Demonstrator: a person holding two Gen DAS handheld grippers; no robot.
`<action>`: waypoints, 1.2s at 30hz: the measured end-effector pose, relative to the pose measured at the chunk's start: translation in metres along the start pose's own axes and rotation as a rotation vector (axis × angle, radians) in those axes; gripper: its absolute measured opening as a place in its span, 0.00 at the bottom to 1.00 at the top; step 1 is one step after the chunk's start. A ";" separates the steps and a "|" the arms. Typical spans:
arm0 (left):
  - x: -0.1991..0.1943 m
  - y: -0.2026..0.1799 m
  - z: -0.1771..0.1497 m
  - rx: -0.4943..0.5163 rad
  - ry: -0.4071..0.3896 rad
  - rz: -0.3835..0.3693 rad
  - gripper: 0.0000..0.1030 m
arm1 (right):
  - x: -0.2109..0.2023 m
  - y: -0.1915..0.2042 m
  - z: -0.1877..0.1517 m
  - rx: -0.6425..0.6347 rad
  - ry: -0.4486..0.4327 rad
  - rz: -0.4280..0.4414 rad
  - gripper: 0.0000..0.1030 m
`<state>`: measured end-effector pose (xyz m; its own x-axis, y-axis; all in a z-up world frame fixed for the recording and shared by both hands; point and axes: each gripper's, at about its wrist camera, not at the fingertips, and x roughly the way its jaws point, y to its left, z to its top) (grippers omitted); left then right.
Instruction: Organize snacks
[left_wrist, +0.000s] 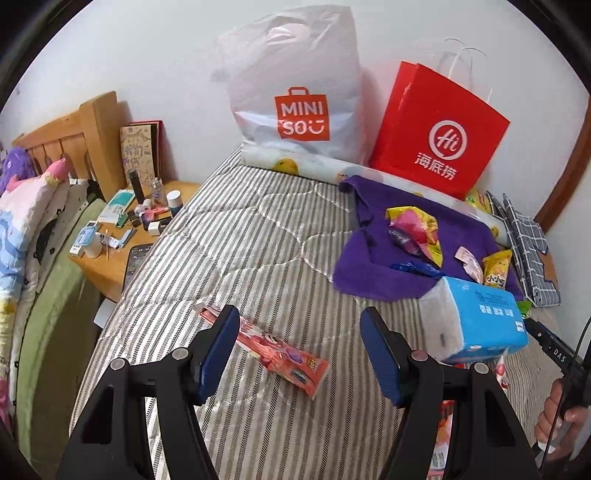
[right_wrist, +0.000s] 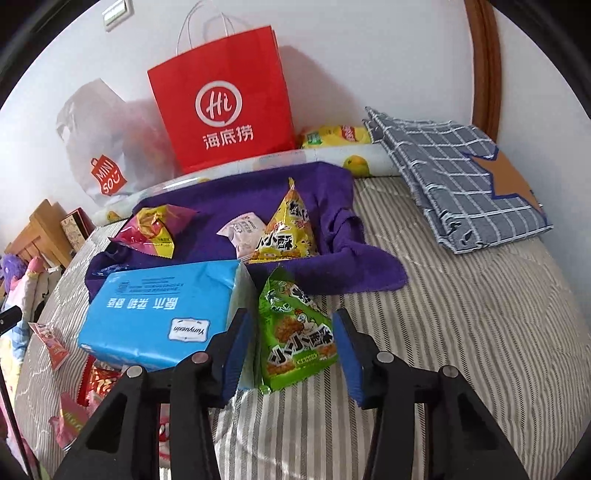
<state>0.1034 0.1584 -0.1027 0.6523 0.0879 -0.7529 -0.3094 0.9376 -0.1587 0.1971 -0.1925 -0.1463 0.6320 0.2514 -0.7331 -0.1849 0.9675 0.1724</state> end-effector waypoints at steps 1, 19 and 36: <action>0.003 0.002 0.001 -0.009 0.004 0.000 0.65 | 0.004 0.000 0.001 -0.004 0.008 -0.001 0.42; 0.034 0.008 -0.009 -0.067 0.080 0.058 0.65 | 0.030 -0.016 0.004 -0.056 0.053 0.054 0.57; 0.070 0.007 -0.023 -0.069 0.152 0.049 0.65 | 0.026 -0.013 0.001 -0.092 0.041 0.024 0.60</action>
<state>0.1315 0.1638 -0.1711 0.5247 0.0766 -0.8478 -0.3886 0.9077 -0.1584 0.2170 -0.1983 -0.1670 0.5954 0.2710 -0.7563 -0.2689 0.9543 0.1303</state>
